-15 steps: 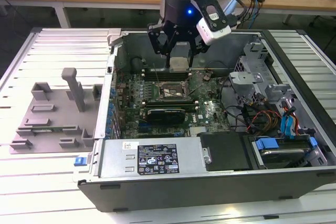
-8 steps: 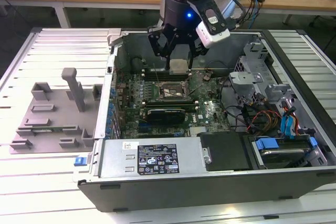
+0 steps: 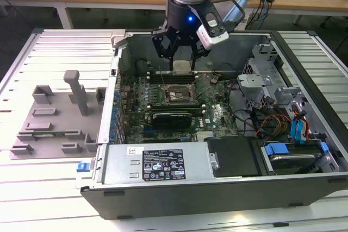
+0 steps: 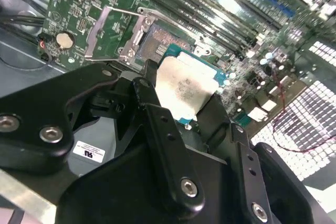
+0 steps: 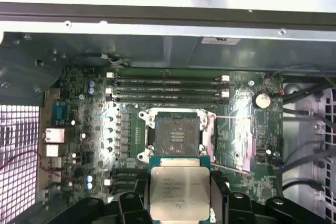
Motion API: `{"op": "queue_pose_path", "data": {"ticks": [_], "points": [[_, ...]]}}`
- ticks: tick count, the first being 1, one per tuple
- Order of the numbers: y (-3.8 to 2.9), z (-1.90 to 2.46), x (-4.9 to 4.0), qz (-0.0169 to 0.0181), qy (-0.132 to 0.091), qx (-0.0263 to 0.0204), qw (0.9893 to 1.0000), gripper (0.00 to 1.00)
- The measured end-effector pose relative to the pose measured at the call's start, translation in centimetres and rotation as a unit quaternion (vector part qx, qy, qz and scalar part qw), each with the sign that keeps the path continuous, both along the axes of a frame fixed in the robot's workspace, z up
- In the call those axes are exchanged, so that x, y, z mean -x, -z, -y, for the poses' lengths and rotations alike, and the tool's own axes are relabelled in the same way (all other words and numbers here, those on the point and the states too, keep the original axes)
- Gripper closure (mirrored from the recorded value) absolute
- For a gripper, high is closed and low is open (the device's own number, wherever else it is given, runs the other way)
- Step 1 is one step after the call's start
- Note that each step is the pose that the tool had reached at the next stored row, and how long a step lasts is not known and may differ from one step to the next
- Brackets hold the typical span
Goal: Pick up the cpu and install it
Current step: 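Pick up the cpu and move it towards the insertion slot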
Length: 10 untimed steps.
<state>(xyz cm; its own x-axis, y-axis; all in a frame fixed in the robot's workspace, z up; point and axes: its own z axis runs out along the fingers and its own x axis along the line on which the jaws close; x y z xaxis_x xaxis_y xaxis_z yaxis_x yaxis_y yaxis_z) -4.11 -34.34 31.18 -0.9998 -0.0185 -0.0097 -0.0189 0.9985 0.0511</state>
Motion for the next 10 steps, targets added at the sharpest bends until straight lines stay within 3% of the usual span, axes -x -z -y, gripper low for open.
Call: {"op": "queue_pose_path", "data": {"ticks": [2, 10], "points": [[0.48, -0.06, 0.03, -0.0001, 0.000, 0.0001, 1.0000, 0.45], [0.54, -0.07, 0.04, -0.0001, 0.000, 0.0001, 1.0000, 0.45]]}}
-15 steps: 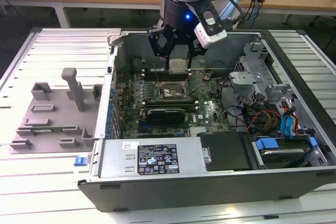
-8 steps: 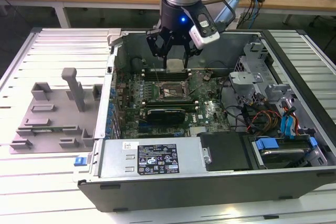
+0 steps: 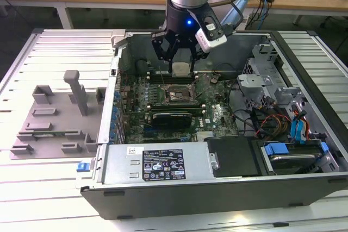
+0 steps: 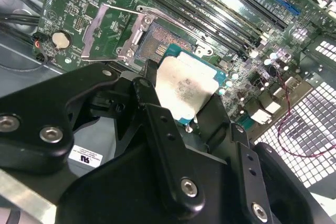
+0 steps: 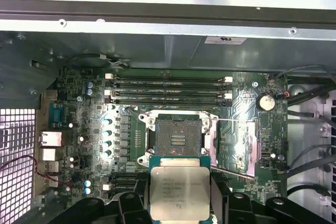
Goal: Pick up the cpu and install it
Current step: 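Pick up the cpu and move it towards the insertion slot, then place the cpu into insertion slot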
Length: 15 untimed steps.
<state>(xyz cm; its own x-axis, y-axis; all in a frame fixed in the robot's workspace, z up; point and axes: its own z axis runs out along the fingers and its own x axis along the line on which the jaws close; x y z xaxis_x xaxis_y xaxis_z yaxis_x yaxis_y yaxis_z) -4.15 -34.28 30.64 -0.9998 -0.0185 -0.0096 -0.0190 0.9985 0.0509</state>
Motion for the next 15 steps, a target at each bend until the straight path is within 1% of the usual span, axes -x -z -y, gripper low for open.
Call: {"op": "queue_pose_path", "data": {"ticks": [9, 10, 11, 13, 14, 15], "points": [[0.05, 0.00, 0.00, 0.0000, 0.000, 0.0000, 1.0000, 0.45], [0.06, 0.00, 0.00, 0.0000, 0.020, 0.0000, 0.9998, 0.45], [0.06, 0.00, 0.00, 0.0000, 0.038, -0.0001, 0.9993, 0.45], [0.07, 0.00, 0.00, 0.0000, 0.077, 0.0000, 0.9971, 0.45], [0.08, 0.00, 0.00, 0.0000, 0.092, 0.0000, 0.9957, 0.45], [0.09, 0.00, 0.00, 0.0000, 0.118, 0.0000, 0.9931, 0.45]]}}
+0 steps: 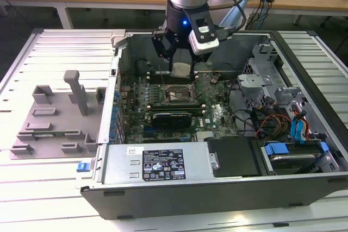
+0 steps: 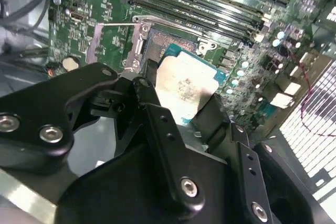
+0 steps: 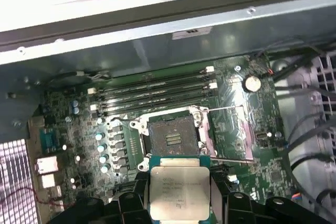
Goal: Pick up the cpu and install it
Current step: 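Place the cpu into insertion slot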
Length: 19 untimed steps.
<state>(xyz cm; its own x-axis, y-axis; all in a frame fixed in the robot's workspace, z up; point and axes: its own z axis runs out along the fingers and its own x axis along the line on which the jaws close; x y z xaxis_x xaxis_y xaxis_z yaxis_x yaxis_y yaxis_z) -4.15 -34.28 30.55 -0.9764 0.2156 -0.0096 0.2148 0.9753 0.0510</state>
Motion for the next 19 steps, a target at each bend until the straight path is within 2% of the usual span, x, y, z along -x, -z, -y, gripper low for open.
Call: {"op": "queue_pose_path", "data": {"ticks": [1, 3, 4, 7, 8, 10, 12, 13, 14, 15, 16, 17, 19], "points": [[0.00, 0.00, 0.00, 0.0000, 0.014, 0.0001, 0.9999, 0.45], [0.02, 0.00, 0.00, 0.0000, 0.051, 0.0000, 0.9987, 0.45], [0.02, 0.00, 0.00, 0.0000, 0.075, 0.0000, 0.9972, 0.45], [0.04, 0.00, 0.00, 0.0000, 0.110, 0.0000, 0.9939, 0.45], [0.05, 0.00, 0.00, 0.0000, 0.126, 0.0000, 0.9920, 0.45], [0.07, 0.00, 0.00, 0.0000, 0.161, 0.0000, 0.9869, 0.45], [0.09, 0.00, 0.00, 0.0000, 0.196, 0.0000, 0.9807, 0.45], [0.09, 0.00, 0.00, 0.0000, 0.201, 0.0000, 0.9796, 0.45], [0.09, 0.00, 0.00, 0.0000, 0.210, 0.0000, 0.9776, 0.45], [0.10, 0.00, 0.00, 0.0000, 0.223, 0.0000, 0.9749, 0.45], [0.10, 0.00, 0.00, 0.0000, 0.230, 0.0000, 0.9731, 0.45], [0.11, 0.00, 0.00, 0.0000, 0.243, 0.0000, 0.9699, 0.45], [0.12, 0.00, 0.00, 0.0000, 0.259, 0.0000, 0.9658, 0.45]]}}
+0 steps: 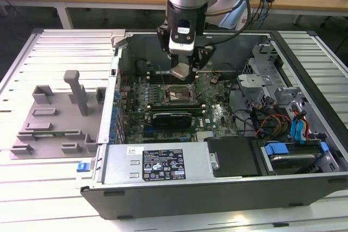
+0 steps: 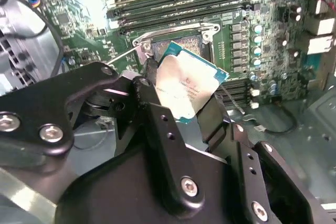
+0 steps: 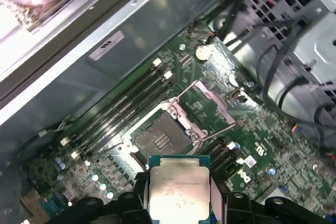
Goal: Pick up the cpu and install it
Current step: 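Place the cpu into insertion slot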
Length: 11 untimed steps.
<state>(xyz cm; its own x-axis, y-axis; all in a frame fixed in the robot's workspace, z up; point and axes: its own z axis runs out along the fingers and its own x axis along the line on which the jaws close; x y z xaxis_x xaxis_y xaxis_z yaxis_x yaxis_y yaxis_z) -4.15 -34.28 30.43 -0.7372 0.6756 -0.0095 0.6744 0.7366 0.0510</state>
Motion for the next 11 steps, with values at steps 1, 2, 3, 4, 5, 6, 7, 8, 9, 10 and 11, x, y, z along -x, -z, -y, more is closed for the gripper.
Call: {"op": "queue_pose_path", "data": {"ticks": [1, 2, 3, 4, 5, 6, 7, 8, 9, 10, 11], "points": [[0.00, 0.00, 0.00, 0.0000, 0.015, 0.0000, 0.9999, 0.45], [0.01, 0.00, 0.00, 0.0000, 0.023, 0.0000, 0.9997, 0.45], [0.01, 0.00, 0.00, 0.0000, 0.031, 0.0000, 0.9995, 0.45], [0.02, 0.00, 0.00, 0.0000, 0.046, 0.0000, 0.9990, 0.45], [0.03, 0.00, 0.00, 0.0000, 0.067, 0.0000, 0.9977, 0.45], [0.03, 0.00, 0.00, 0.0000, 0.081, 0.0000, 0.9967, 0.45], [0.04, 0.00, 0.00, 0.0000, 0.102, 0.0000, 0.9948, 0.45], [0.05, 0.00, 0.00, 0.0000, 0.120, 0.0000, 0.9928, 0.45], [0.05, 0.00, 0.00, 0.0000, 0.131, 0.0000, 0.9914, 0.45], [0.05, 0.00, 0.00, 0.0000, 0.140, 0.0000, 0.9902, 0.45], [0.07, 0.00, 0.00, 0.0000, 0.162, 0.0000, 0.9867, 0.45]]}}
